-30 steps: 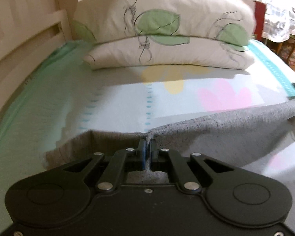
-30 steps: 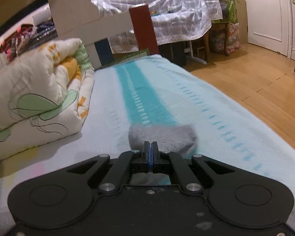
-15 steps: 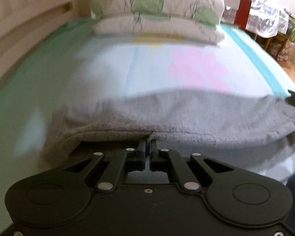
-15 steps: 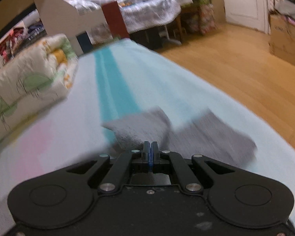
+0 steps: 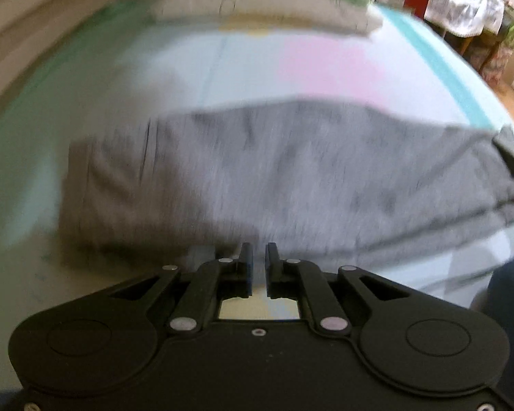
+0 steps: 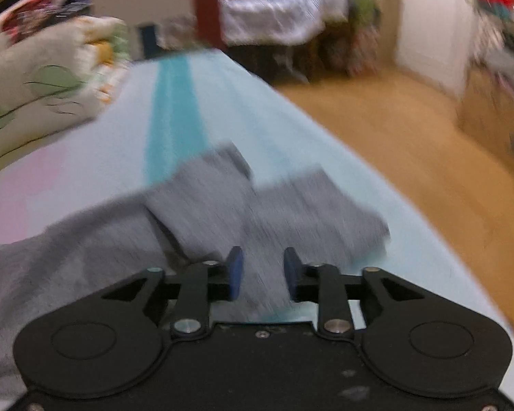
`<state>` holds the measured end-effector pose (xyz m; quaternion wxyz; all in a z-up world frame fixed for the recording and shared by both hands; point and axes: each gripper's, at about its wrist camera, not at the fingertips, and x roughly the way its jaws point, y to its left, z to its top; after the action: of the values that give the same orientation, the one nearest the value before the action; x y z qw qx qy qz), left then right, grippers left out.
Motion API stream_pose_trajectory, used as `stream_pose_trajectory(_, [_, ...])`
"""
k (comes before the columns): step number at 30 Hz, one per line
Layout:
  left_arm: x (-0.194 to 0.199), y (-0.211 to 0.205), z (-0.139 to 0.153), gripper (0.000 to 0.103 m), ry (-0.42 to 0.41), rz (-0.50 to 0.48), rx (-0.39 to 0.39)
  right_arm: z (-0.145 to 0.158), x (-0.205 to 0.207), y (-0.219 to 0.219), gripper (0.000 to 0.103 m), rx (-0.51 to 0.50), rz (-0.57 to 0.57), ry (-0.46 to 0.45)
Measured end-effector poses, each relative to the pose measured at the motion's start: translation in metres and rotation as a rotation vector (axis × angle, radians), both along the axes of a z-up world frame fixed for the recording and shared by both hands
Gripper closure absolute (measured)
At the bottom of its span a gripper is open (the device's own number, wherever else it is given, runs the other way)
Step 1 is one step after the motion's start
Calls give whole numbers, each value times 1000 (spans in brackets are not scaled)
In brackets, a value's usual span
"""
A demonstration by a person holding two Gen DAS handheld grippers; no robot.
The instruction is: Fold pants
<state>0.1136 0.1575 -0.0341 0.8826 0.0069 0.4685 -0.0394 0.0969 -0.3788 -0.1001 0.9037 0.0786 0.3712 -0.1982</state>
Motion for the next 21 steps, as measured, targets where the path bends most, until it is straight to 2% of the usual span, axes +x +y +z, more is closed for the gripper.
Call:
stream_pose_trajectory(2, [13, -6, 4, 86, -38, 9, 8, 7, 6, 16, 64, -61, 68, -27])
stream_pose_trajectory(4, [24, -10, -1, 73, -47, 26, 16, 6, 17, 33, 62, -120, 136, -29])
stream_pose_trajectory(6, [35, -11, -12, 69, -33, 49, 18, -2, 29, 50, 62, -198, 184, 0])
stream_pose_trajectory(10, [49, -4, -40, 69, 63, 81, -4, -24, 50, 75, 63, -367, 243, 57])
stream_pose_trajectory(13, [52, -2, -59, 69, 108, 92, 3, -38, 60, 86, 63, -452, 266, 83])
stream_pose_trajectory(17, [62, -7, -72, 69, 128, 70, 43, -52, 66, 99, 63, -518, 305, 117])
stream_pose_trajectory(21, [70, -13, -77, 69, 126, 48, 73, -63, 74, 103, 72, -555, 292, 162])
